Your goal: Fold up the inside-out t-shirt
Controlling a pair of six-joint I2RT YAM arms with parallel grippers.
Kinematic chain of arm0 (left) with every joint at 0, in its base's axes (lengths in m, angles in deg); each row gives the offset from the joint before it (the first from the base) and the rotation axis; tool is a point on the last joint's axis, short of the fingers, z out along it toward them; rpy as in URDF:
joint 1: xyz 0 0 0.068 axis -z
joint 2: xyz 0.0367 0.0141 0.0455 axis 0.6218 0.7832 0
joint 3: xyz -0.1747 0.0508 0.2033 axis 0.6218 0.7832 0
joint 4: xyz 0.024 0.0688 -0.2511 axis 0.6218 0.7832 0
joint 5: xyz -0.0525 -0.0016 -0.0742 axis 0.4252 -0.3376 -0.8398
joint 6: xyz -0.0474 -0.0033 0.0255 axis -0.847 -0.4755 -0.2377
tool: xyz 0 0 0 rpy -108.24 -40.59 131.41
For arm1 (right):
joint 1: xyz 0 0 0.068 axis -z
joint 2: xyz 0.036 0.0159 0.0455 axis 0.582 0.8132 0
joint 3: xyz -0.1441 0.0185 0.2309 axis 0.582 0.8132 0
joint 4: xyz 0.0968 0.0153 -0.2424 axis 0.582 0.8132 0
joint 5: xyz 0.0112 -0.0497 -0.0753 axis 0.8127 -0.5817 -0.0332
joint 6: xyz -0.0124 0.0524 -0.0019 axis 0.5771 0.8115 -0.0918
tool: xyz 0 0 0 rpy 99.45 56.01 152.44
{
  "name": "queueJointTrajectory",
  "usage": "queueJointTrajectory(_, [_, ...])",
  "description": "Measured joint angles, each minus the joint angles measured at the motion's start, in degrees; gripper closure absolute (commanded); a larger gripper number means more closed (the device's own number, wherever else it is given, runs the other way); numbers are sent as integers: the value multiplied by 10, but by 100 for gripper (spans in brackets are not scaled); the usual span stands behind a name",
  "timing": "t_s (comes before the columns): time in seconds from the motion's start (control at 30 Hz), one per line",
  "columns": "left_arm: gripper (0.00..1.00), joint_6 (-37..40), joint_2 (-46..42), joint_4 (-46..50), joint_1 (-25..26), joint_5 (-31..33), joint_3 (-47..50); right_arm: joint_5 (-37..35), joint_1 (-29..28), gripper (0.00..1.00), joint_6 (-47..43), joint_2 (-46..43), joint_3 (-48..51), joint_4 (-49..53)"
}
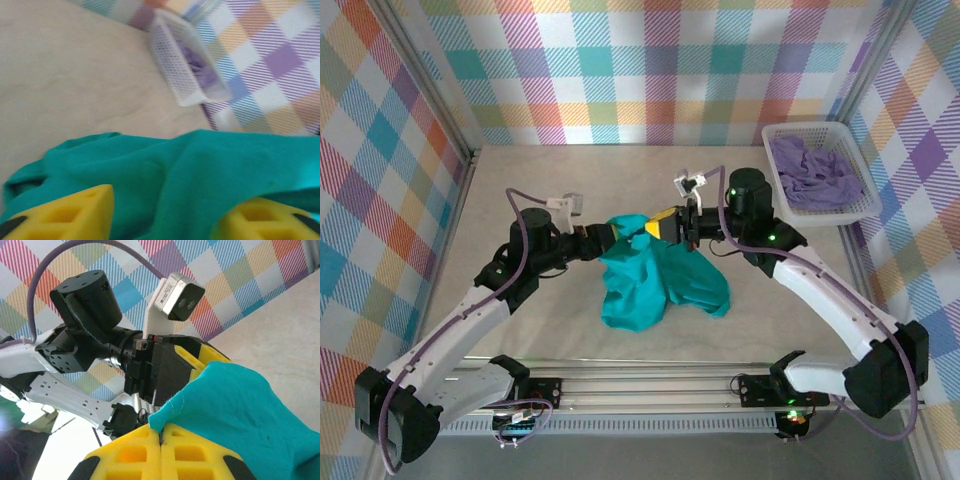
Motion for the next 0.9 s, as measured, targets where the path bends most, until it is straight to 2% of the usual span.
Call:
queueJointTrajectory(0.07, [36,24,-13,44,17,51,-8,4,0,100,21,11,2,-16])
queueJointTrajectory(0.2, [25,68,-38,113,93,139,-38,9,0,100,51,29,3,-42])
queueJointTrajectory(0.4, [24,132,-1,165,167,264,-97,16,0,100,68,35,3,-56])
queueJointTrajectory(0.47, [34,151,28,170,173,288,-109,17,0,100,68,35,3,-55])
queueJointTrajectory(0.57, [66,173,71,171,174,301,-118,17,0,100,50,35,3,-39])
queueJointTrajectory(0.6, [80,178,83,171,170,290,-121,12,0,100,36,33,2,-22])
queueJointTrajectory(0.67, [100,176,92,170,159,250,-122,-26,1,100,0,24,2,29])
queueJointTrajectory(0.77, [100,158,80,137,117,127,-117,-144,0,100,-52,-3,2,110])
queueJointTrajectory(0.87, [100,105,40,39,64,-21,-76,-245,-7,100,-93,-20,1,150])
queueJointTrajectory(0.9, [100,85,28,2,53,-64,-59,-268,-12,96,-105,-20,-2,155])
